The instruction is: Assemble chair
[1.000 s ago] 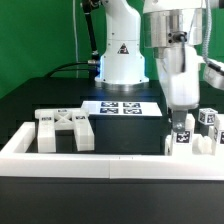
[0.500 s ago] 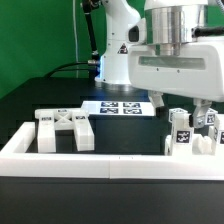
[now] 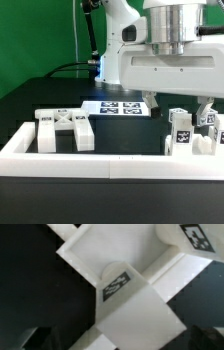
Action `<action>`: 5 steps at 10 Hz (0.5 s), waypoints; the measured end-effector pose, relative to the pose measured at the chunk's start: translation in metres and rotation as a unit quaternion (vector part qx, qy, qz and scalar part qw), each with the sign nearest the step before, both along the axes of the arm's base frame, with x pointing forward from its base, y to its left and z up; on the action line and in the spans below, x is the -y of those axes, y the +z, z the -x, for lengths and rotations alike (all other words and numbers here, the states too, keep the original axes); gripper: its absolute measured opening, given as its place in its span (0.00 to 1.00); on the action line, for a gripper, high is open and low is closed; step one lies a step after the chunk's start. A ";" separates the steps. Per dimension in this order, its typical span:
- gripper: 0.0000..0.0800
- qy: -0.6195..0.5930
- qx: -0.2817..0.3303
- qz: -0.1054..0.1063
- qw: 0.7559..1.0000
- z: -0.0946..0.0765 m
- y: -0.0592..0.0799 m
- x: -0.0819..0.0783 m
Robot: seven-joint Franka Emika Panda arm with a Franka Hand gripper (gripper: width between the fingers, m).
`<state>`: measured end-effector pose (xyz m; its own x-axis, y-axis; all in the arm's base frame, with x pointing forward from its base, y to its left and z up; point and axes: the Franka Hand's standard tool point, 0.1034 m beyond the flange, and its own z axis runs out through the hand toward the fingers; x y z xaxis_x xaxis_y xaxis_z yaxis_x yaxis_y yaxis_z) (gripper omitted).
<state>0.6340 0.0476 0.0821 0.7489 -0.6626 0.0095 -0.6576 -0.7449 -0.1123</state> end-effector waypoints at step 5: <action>0.81 0.053 0.008 0.001 0.999 0.006 0.006 -0.008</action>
Offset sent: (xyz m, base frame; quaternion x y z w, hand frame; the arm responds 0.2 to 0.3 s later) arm -0.0094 0.0212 0.0058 0.0015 0.0069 -0.1628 0.9866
